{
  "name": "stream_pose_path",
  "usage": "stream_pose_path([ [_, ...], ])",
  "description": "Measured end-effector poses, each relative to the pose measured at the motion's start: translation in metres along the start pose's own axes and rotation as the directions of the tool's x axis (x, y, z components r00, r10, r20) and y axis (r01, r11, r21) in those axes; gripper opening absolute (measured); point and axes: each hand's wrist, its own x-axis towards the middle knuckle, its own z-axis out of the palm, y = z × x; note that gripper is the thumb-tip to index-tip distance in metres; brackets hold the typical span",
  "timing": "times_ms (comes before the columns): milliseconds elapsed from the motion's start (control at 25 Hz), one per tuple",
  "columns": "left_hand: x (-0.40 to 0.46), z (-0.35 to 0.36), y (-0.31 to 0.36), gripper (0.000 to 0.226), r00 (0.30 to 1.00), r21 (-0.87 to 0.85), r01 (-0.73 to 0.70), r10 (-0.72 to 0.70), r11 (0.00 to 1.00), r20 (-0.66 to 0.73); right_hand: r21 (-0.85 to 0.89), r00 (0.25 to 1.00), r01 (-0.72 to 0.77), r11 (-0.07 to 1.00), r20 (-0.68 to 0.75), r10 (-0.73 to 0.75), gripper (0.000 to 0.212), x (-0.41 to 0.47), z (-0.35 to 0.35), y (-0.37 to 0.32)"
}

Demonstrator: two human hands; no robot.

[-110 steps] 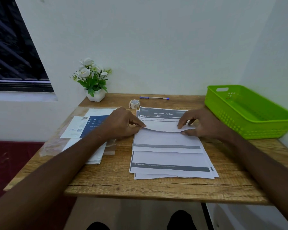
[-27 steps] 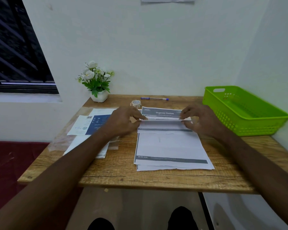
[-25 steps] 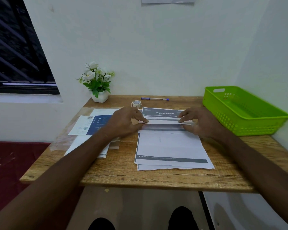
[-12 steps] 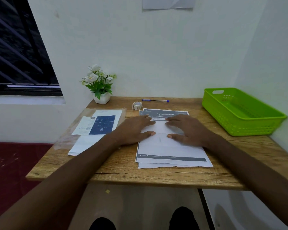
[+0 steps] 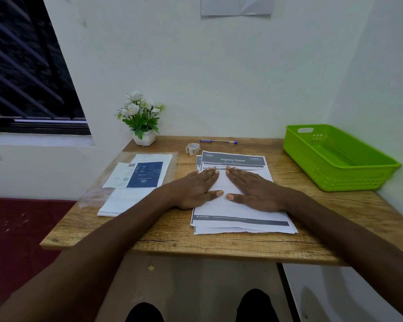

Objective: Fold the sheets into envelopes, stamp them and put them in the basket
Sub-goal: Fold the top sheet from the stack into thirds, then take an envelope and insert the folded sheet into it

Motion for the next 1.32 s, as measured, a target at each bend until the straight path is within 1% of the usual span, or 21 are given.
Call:
stream_pose_path([
  [120, -0.004, 0.0, 0.001, 0.081, 0.999, -0.006, 0.038, -0.038, 0.999, 0.005, 0.011, 0.998, -0.059, 0.998, 0.0, 0.059, 0.1, -0.004, 0.003, 0.011],
  [280, -0.012, 0.007, 0.003, 0.089, 0.988, 0.035, 0.152, -0.152, 0.988, -0.009, 0.009, 0.991, -0.134, 0.991, -0.021, 0.135, 0.116, -0.013, 0.008, 0.023],
  [400, -0.02, 0.005, 0.006, 0.094, 0.973, 0.014, 0.232, -0.232, 0.973, 0.001, 0.006, 0.986, -0.165, 0.986, -0.022, 0.165, 0.113, -0.018, 0.008, 0.028],
  [480, -0.03, 0.0, 0.013, 0.094, 0.968, -0.009, 0.252, -0.252, 0.968, -0.012, -0.005, 0.982, -0.185, 0.983, -0.025, 0.185, 0.109, -0.019, 0.006, 0.026],
  [520, -0.038, -0.002, 0.018, 0.094, 0.968, -0.034, 0.245, -0.247, 0.969, -0.053, -0.005, 0.98, -0.199, 0.98, -0.031, 0.199, 0.108, -0.021, 0.005, 0.024],
  [560, -0.048, -0.003, 0.022, 0.093, 0.963, -0.071, 0.231, -0.238, 0.97, -0.123, 0.001, 0.976, -0.214, 0.977, -0.051, 0.214, 0.108, -0.023, 0.004, 0.022],
  [600, -0.06, -0.002, 0.027, 0.092, 0.946, -0.118, 0.218, -0.239, 0.969, -0.219, 0.009, 0.971, -0.224, 0.974, -0.088, 0.224, 0.109, -0.025, 0.003, 0.02],
  [640, -0.074, -0.002, 0.03, 0.091, 0.912, -0.173, 0.216, -0.262, 0.961, -0.315, 0.022, 0.965, -0.226, 0.974, -0.132, 0.227, 0.109, -0.028, 0.0, 0.016],
  [680, -0.09, 0.001, 0.032, 0.089, 0.871, -0.231, 0.234, -0.309, 0.944, -0.382, 0.035, 0.96, -0.218, 0.975, -0.171, 0.221, 0.108, -0.029, -0.002, 0.01],
  [720, -0.104, 0.003, 0.033, 0.085, 0.832, -0.276, 0.266, -0.365, 0.923, -0.418, 0.047, 0.955, -0.207, 0.977, -0.206, 0.213, 0.106, -0.032, -0.006, 0.004],
  [800, -0.131, 0.011, 0.028, 0.068, 0.753, -0.331, 0.346, -0.471, 0.878, -0.46, 0.07, 0.947, -0.171, 0.983, -0.263, 0.183, 0.102, -0.031, -0.011, -0.016],
  [880, -0.153, 0.017, 0.021, 0.054, 0.664, -0.388, 0.38, -0.54, 0.84, -0.518, 0.093, 0.945, -0.127, 0.988, -0.292, 0.149, 0.097, -0.027, -0.013, -0.043],
  [960, -0.174, 0.022, 0.015, 0.045, 0.579, -0.443, 0.372, -0.576, 0.816, -0.577, 0.045, 0.943, -0.095, 0.994, -0.316, 0.104, 0.092, -0.022, -0.011, -0.073],
  [1040, -0.189, 0.029, 0.011, 0.035, 0.516, -0.446, 0.364, -0.575, 0.818, -0.635, -0.014, 0.934, -0.077, 0.997, -0.351, 0.067, 0.087, -0.015, -0.006, -0.102],
  [1160, -0.201, 0.043, 0.009, 0.027, 0.494, -0.37, 0.372, -0.519, 0.851, -0.697, 0.011, 0.911, -0.046, 0.999, -0.41, 0.046, 0.068, -0.005, -0.001, -0.14],
  [1240, -0.205, 0.047, 0.006, 0.025, 0.479, -0.354, 0.386, -0.513, 0.852, -0.712, 0.055, 0.904, 0.009, 0.998, -0.427, 0.015, 0.056, 0.002, 0.002, -0.161],
  [1320, -0.207, 0.048, 0.002, 0.022, 0.482, -0.319, 0.404, -0.496, 0.857, -0.723, 0.113, 0.896, 0.051, 0.992, -0.445, 0.004, 0.047, 0.01, 0.005, -0.179],
])
